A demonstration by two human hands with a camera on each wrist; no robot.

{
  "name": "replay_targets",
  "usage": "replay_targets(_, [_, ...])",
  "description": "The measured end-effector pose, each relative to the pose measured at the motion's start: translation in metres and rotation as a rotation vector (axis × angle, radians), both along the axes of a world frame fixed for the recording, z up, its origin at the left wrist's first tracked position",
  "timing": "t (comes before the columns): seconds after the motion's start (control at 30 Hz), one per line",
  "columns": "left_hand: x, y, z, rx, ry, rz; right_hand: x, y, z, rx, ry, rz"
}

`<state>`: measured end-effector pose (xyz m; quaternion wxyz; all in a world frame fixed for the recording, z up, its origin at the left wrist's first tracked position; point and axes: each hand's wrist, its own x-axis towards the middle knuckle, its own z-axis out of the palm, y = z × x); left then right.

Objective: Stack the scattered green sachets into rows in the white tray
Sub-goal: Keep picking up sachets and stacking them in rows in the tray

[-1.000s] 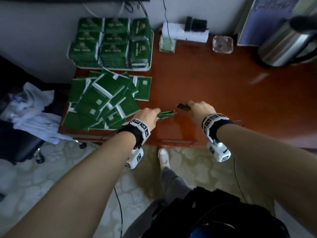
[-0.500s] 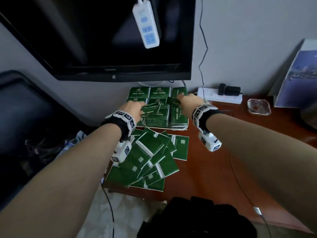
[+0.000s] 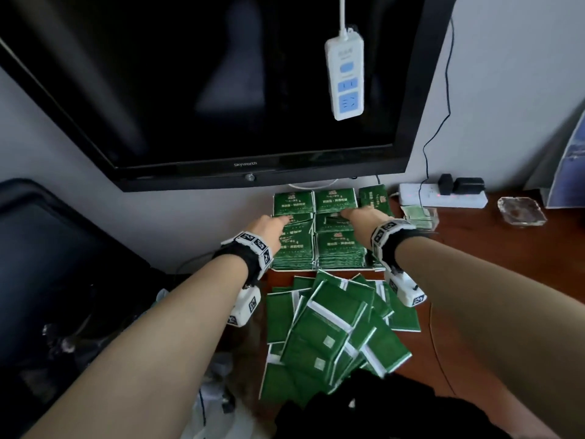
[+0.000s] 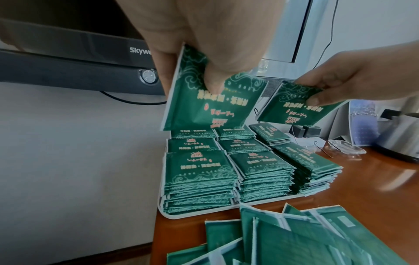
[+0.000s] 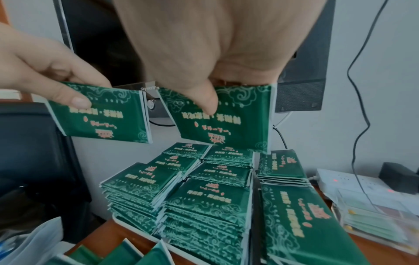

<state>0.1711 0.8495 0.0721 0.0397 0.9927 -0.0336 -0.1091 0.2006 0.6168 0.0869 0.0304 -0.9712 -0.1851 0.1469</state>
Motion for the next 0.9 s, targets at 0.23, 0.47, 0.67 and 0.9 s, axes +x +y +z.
replay_targets(0.23, [0.025, 0.036, -0.030, -0.040, 0.000, -0.048, 0.008, 0.022, -0.021, -0.062, 0.017, -0.058])
replay_targets(0.47, [0.053, 0.038, -0.062, -0.151, -0.055, -0.143, 0.031, 0.026, -0.040, -0.095, -0.008, -0.062])
replay_targets(0.67, [0.079, 0.031, -0.091, -0.231, -0.080, -0.195, 0.067, 0.027, -0.080, -0.117, -0.029, 0.032])
replay_targets(0.9, [0.090, 0.041, -0.115, -0.066, -0.063, -0.259, 0.084, 0.027, -0.106, -0.135, 0.036, 0.054])
